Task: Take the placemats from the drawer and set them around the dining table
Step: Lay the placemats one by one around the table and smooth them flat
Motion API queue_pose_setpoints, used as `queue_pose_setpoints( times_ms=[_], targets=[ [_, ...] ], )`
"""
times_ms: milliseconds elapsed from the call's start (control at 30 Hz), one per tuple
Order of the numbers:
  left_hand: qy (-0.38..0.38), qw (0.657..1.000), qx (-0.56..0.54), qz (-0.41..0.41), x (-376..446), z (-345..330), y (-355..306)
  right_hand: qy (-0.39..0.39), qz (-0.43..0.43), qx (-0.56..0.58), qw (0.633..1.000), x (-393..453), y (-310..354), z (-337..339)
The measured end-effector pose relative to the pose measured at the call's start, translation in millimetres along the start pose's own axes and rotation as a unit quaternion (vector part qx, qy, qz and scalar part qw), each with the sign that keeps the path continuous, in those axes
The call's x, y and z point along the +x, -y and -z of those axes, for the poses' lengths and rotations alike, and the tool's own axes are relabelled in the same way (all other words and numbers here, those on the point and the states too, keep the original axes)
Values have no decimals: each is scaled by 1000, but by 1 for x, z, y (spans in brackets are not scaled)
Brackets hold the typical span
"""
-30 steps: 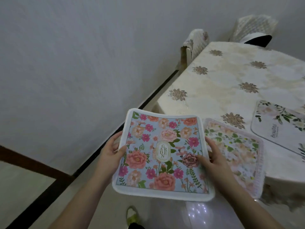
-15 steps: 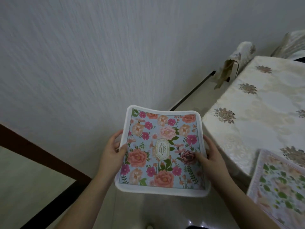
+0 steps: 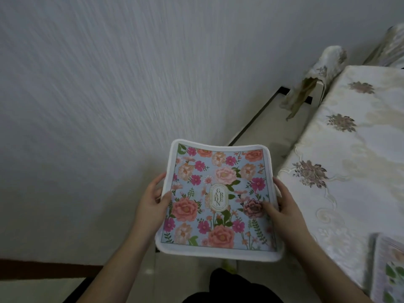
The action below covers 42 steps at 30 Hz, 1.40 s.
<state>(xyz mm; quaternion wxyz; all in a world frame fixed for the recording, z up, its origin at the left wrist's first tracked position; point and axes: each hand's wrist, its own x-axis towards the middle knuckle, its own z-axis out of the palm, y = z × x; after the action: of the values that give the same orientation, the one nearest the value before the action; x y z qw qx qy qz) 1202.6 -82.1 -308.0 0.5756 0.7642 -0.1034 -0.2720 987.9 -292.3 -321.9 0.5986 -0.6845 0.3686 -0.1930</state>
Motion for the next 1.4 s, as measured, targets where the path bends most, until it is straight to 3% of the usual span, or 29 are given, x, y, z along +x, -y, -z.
queue_pose_setpoints(
  times_ms=[567, 800, 1067, 1400],
  targets=[
    [88, 994, 61, -10, 213, -101, -100, -97, -64, -82, 990, 200, 4, 32],
    [209, 976, 55, -14, 328, -159, -128, -211, -110, -62, 969, 263, 2, 37],
    [360, 926, 104, -37, 416, -243, -150, -345, -171, -6, 923, 287, -5, 43],
    [537, 816, 188, -101, 431, -394, -173, -526, -209, 92, 820, 266, -36, 73]
  ],
)
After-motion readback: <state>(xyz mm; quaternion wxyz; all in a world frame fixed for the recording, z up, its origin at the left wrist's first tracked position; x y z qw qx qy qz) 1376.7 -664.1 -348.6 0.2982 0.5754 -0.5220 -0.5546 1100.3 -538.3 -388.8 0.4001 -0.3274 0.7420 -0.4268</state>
